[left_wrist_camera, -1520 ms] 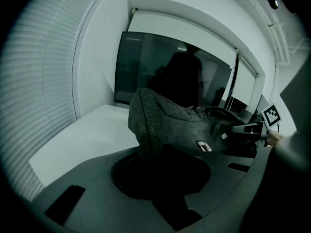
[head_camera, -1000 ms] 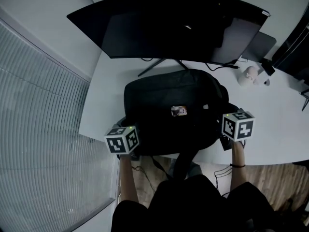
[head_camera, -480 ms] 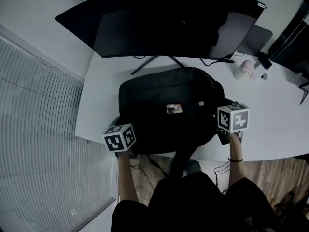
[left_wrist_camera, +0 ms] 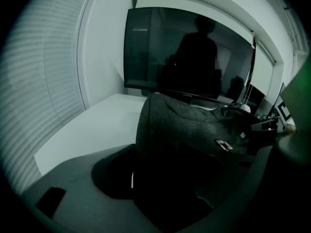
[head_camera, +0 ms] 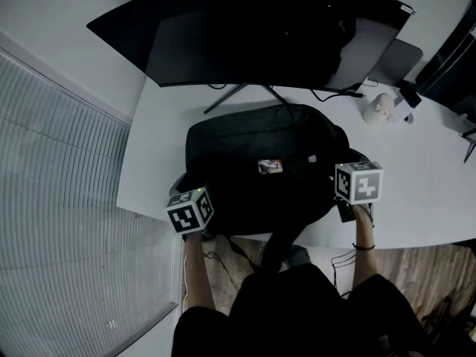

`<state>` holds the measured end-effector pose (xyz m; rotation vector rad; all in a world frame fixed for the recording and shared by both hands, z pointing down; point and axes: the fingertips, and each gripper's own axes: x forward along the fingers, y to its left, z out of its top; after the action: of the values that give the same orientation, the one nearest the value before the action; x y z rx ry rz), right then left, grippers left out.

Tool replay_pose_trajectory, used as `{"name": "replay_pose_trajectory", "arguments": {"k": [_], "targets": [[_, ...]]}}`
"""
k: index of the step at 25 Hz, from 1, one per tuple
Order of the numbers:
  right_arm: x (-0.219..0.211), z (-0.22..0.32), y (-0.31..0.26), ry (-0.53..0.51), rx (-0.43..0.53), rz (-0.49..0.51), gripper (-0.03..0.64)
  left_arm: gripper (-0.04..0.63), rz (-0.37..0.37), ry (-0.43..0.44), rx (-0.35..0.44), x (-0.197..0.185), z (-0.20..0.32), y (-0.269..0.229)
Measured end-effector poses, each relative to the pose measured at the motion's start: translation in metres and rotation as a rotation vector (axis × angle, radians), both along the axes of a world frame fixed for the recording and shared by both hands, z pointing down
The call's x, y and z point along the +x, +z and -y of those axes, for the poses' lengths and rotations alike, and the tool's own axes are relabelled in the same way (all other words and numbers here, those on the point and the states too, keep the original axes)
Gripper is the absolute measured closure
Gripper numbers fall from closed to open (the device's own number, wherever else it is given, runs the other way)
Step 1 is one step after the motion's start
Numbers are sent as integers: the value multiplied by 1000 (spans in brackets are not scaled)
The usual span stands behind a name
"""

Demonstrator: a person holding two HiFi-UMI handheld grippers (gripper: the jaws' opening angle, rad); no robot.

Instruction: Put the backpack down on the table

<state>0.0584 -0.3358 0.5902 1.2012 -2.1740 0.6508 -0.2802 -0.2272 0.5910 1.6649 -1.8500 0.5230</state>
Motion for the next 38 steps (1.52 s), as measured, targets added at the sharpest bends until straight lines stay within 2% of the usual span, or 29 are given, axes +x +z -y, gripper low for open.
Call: {"name": "replay_pose_trajectory", "arguments": {"k": [7,10,15,17,20,21,28,33,38], "targets": [[12,0,-9,61,67,-21,393,324,107,-36,77,-5,-3,-22],[17,1,-22,80,137,-41,393,327,159,-44,130,-6,-8,-35],[11,-3,-52,54,238,-21,406,459,193,-48,235,0,-19,-59],[7,-8,-62,35,273,-12,472,507,213,-40,251,3,-23,-67],[-3,-16,-78,-2,337,21,564,556,196,-17,280,10,-27,-78],[-6,-19,-83,-10,357,33,577,558,186,-6,294,13,-28,-83],[-16,-37,-113,-37,434,140,600,578,162,43,369,28,-42,-111],[-18,-51,-143,-64,491,297,601,579,144,65,426,33,-55,-131],[-13,-58,-165,-75,548,335,603,580,144,68,487,32,-65,-152]]}}
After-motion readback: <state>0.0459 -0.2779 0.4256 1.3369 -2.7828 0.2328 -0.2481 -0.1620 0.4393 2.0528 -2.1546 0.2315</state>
